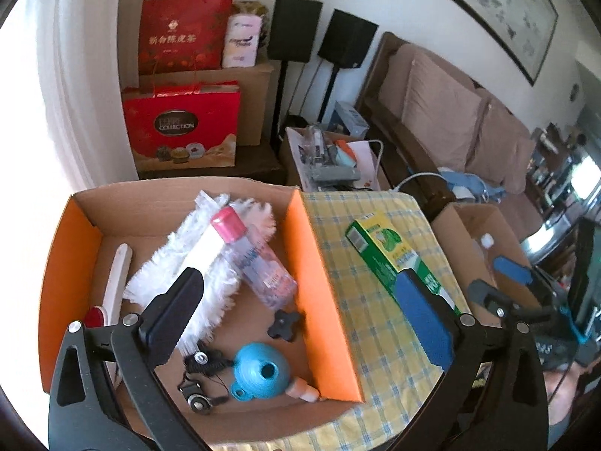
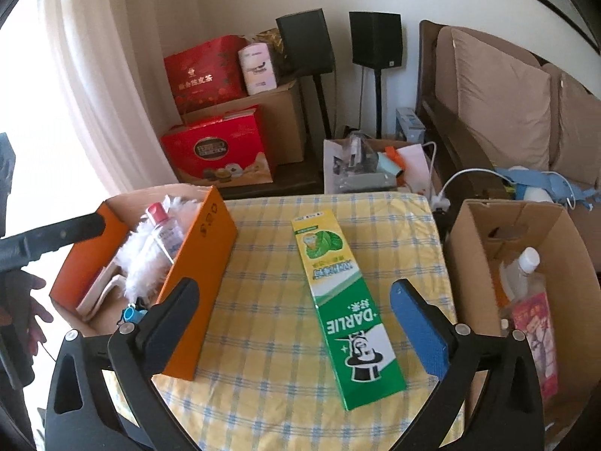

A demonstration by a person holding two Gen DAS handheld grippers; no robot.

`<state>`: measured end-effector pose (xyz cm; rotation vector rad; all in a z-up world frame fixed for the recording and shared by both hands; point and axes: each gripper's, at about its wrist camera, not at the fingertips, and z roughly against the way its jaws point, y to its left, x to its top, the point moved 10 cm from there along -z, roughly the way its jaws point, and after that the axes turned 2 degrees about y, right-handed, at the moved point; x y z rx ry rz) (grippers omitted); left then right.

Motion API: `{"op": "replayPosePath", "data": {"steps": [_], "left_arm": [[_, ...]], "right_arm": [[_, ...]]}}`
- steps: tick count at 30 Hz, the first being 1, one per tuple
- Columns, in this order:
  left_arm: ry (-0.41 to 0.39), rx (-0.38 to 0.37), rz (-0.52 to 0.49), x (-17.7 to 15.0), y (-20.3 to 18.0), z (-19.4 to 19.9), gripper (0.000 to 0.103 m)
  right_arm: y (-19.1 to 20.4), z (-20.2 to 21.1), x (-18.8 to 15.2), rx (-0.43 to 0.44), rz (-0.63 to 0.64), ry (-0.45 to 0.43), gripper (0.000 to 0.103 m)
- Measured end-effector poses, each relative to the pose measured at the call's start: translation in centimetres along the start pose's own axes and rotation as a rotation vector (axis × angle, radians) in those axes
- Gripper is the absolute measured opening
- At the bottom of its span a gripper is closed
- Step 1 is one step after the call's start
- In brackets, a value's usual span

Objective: Organize objects
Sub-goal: 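Move both tools toward the green DARLIE toothpaste box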

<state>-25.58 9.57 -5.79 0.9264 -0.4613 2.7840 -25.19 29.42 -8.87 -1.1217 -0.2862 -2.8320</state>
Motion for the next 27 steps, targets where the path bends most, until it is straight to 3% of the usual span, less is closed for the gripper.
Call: {"op": "replayPosePath", "data": {"steps": [13,23,27], "left_arm": [[0.003,-0.033,-0.054,-2.1,-4.6,1.5,0.102],[0.042,-0.073,-0.073,-4.0,-7.9,-0.2,0.102],[0.065,-0.102,-0.067,-5.1,-9.2,-1.6,0.102]], "right_arm": [[-2.9,1.7,-1.4,-0.049,-0.022,0.016,0.103],[-6.4,0.8,-3.7,-0.099,-0.060,0.054,0.103],[-7.0,-0.3,-5.4,-0.074,-0.076,0.078,0.103]]}}
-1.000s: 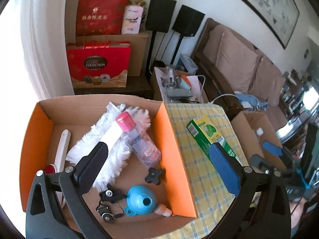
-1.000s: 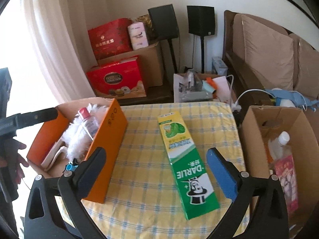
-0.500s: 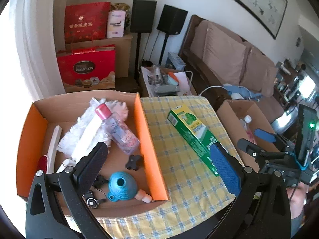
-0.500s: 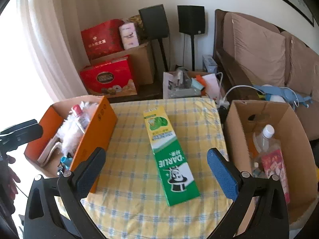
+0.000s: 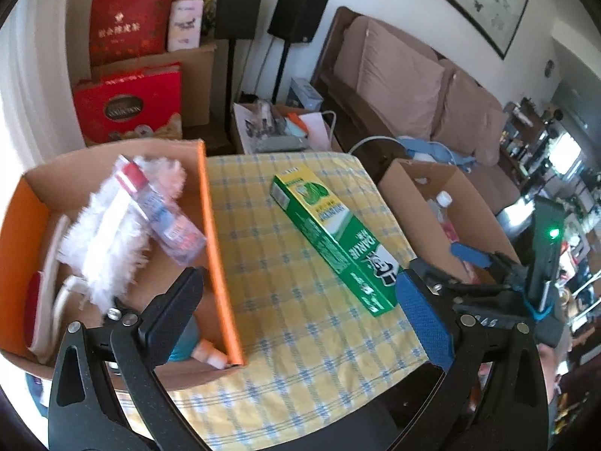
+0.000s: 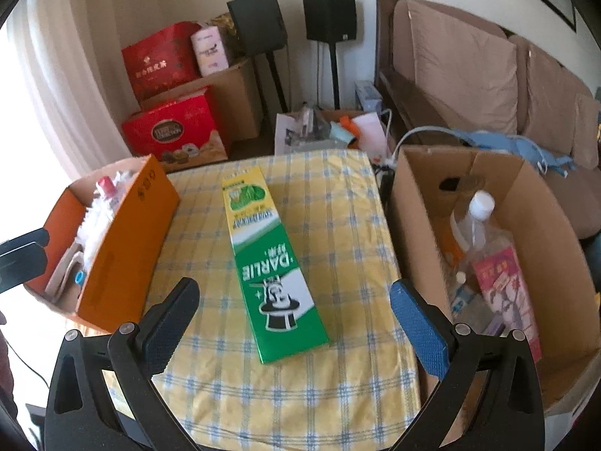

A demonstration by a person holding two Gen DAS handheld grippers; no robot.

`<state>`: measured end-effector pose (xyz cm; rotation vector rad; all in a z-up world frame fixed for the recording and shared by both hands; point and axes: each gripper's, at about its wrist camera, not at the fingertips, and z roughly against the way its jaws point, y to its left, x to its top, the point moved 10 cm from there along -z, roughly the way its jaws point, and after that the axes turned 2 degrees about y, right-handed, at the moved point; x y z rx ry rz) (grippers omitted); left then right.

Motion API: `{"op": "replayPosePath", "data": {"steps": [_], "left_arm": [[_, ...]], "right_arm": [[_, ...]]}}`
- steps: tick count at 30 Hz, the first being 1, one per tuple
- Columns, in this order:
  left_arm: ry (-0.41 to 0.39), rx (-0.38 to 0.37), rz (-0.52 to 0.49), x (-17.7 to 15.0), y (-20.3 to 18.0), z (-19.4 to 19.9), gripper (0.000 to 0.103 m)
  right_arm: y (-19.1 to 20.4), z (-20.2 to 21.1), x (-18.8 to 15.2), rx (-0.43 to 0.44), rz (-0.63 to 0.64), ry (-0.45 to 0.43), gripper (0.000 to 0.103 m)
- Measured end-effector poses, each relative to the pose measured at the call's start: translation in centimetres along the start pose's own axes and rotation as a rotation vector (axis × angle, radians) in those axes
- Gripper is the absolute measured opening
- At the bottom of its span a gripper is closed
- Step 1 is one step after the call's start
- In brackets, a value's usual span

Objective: Organize objects
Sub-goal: 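Move both tools toward the green DARLIE toothpaste box, then grasp the green DARLIE box at its end with the right tool and lift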

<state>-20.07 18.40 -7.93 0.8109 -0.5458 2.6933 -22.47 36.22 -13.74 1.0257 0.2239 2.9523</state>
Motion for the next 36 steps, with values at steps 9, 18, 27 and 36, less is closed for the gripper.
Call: {"op": "replayPosePath", "data": {"steps": [9,18,27,36], "left_arm": [[0.059,-0.049,-0.009,-2.1,-3.4,-4.1,0.102],[0.107,-0.067,0.007,-3.2,-4.5,-6.6,0.102],[0.094,-0.008,-0.035,-2.9,-4.9,-7.8,0.102],[0.151,-0.079,0.030,-3.8,-5.7,-10.0,0.102]], "right_arm": [[0.7,-2.7,-2.5,0.030,0.021,0.019,0.103],[0.1,-4.3,-3.0,0.082,-0.003,0.001,0.099],[0.4,-5.6,-3.3,0.108,0.001,-0.007,0.085],[0.0,-5.7,-3.7,0.145,-0.041,0.014,0.066]]}}
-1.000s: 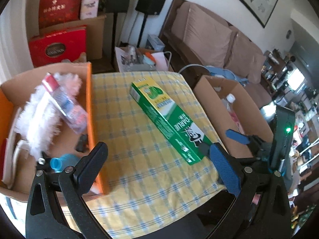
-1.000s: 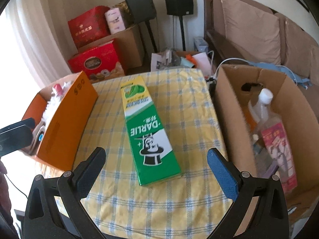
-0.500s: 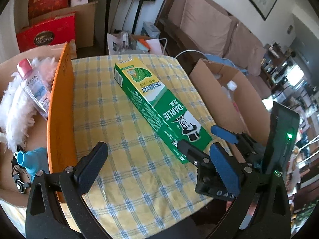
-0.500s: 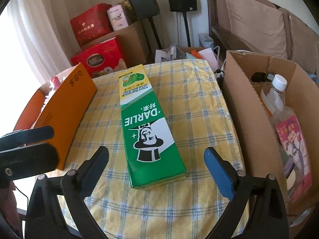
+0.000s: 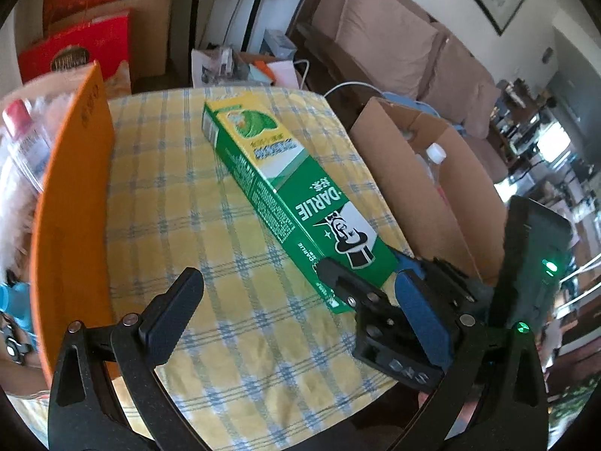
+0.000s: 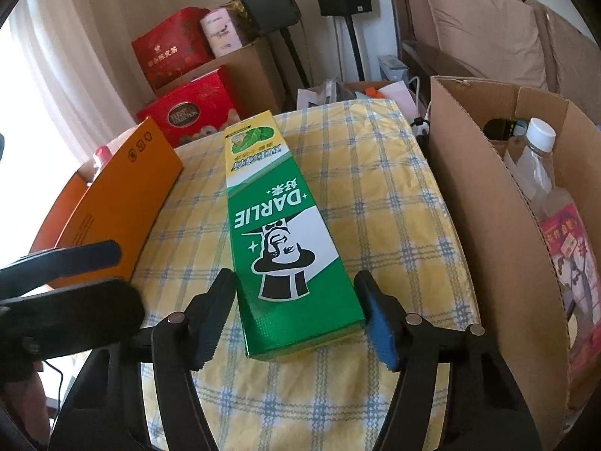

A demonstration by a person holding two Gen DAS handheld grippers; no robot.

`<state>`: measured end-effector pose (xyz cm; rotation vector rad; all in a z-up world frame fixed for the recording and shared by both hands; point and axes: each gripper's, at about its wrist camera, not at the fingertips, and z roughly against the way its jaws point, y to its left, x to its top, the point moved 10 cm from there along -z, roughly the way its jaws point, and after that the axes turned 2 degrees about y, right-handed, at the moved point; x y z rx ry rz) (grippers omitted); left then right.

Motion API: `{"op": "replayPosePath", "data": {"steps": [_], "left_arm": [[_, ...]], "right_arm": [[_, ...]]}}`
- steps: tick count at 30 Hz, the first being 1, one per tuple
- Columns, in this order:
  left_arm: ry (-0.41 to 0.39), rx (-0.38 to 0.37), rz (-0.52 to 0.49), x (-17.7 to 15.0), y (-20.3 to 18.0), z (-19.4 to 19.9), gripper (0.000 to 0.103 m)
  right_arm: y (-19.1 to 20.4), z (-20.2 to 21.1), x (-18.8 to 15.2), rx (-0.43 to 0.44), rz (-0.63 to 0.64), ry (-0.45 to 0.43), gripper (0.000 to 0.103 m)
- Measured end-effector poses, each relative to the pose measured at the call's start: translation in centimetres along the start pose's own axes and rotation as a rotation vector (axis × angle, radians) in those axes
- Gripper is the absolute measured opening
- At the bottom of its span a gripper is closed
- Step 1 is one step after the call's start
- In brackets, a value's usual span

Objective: Organize objects
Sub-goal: 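Grasp the green DARLIE box at its end with the right tool and lift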

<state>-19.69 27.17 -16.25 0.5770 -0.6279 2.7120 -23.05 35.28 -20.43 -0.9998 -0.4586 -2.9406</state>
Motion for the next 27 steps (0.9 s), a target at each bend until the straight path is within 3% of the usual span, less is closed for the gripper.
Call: {"op": "replayPosePath", "data": {"steps": [5,8,14,18,27], "left_arm": [[-0.004,-0.092,0.074,-0.1,0.2,-1.3,0.102],[0.033,-0.126,0.104,-0.7,0.3,-2.4,0.102],[0.069,-0.187,0.154,-1.6,0.3,-3.6,0.094],[0.085,-0.212,0.172,-1.8,0.3,-3.9,0.079],[0.039,-0.185,0.138,-1.3,-0.3,-2.3,0.074]], "right_arm": [[0.3,0.8,-0.8,0.047,-0.032,0.011,0.063],[0.6,1.3,-1.3,0.083,-0.066,0.006,0.063],[1.4,2.0,-2.1,0.150,-0.111,0.031,0.062],[2.3,2.3,-2.2,0.163,-0.096,0.034,0.062],[3.5,3.8,-2.3,0.128,-0.046,0.007,0.061]]}}
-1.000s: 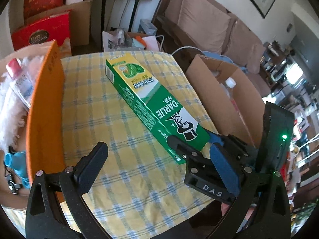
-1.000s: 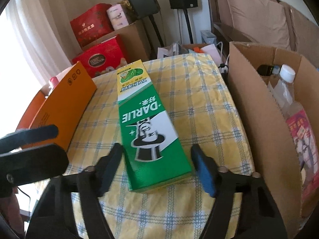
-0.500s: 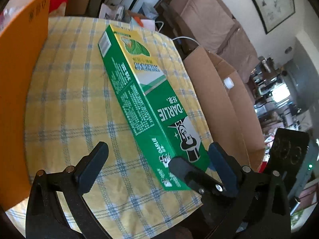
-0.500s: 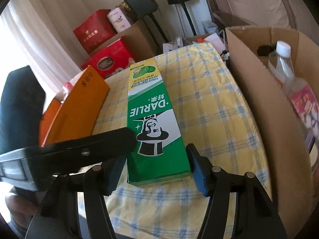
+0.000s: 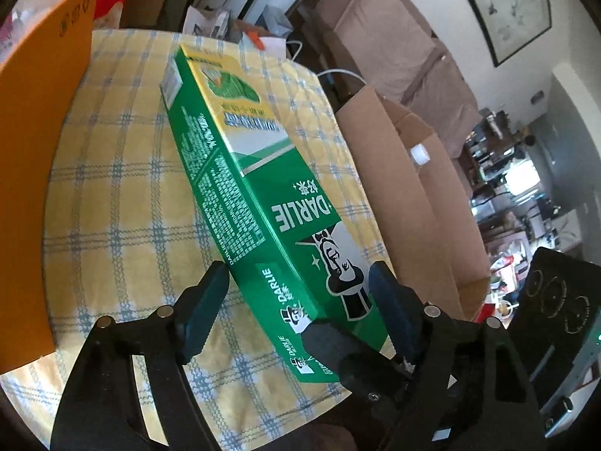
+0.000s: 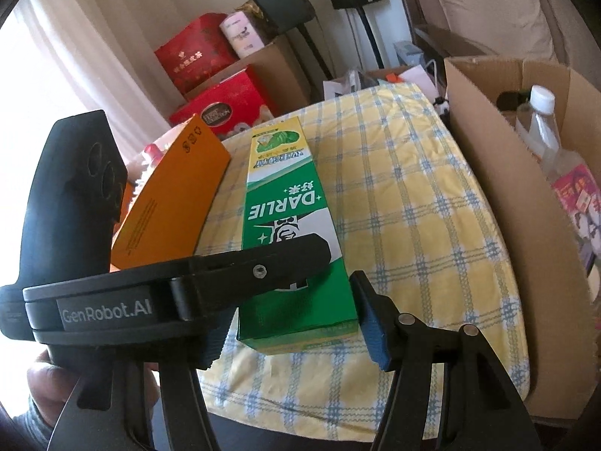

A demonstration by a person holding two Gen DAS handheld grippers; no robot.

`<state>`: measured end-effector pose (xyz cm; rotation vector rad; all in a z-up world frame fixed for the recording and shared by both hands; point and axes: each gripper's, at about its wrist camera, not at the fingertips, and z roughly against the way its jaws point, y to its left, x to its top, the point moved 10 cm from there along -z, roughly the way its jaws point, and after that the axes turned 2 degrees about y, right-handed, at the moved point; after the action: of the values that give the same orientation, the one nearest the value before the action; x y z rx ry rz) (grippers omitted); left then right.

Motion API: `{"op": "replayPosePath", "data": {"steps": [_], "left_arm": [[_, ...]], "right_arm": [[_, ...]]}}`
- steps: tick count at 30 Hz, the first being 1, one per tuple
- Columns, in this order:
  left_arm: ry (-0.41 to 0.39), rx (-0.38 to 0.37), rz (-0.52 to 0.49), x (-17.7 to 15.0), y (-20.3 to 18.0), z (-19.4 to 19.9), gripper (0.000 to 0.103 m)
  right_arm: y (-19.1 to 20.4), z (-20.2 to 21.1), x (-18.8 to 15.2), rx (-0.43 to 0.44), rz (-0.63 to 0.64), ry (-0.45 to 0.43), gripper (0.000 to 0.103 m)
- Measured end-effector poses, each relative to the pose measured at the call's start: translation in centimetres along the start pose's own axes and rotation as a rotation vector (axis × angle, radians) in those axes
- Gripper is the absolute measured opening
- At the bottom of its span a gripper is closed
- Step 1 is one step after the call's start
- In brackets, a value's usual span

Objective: Organize objects
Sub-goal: 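Grasp the green DARLIE box at its end with the right tool and lift, then carry the DARLIE box over the orange tray and lower it in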

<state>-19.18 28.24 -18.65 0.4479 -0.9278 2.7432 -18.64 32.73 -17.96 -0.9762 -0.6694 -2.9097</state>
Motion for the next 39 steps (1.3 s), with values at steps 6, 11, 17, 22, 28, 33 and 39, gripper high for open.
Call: {"op": "replayPosePath", "data": {"steps": [6,11,17,22,28,33,39], "left_arm": [[-0.034,-0.021,-0.014,0.6,-1.2,2.1,0.073],[-0.080,-0.046,-0.021,1.2,-2.1,4.5,0.072],[-0.155,-0.082,-0.019,2.2,-2.4,8.2,0.071],[-0.210,-0.098,-0.020,2.9,-2.2,11.3,0.071],[-0.277,-0.083,0.005,3.9,0.0,14.5,0.071],[-0.334,-0.069,0.066,4.5,4.3,17.3,0.071],[-0.385,-0.032,0.147,4.8,10.1,19.8,0.071]], "right_arm": [[1.2,1.4,0.7,-0.002,0.021,-0.022,0.059],[3.0,3.2,1.8,-0.023,0.065,-0.063,0.059],[5.9,5.1,3.3,-0.034,0.131,-0.113,0.059],[8.8,6.5,4.2,-0.025,0.181,-0.149,0.059],[12.5,6.4,4.9,0.001,0.249,-0.147,0.059],[16.7,4.7,5.6,0.047,0.313,-0.130,0.059],[21.7,1.4,5.4,0.098,0.410,-0.093,0.059]]}}
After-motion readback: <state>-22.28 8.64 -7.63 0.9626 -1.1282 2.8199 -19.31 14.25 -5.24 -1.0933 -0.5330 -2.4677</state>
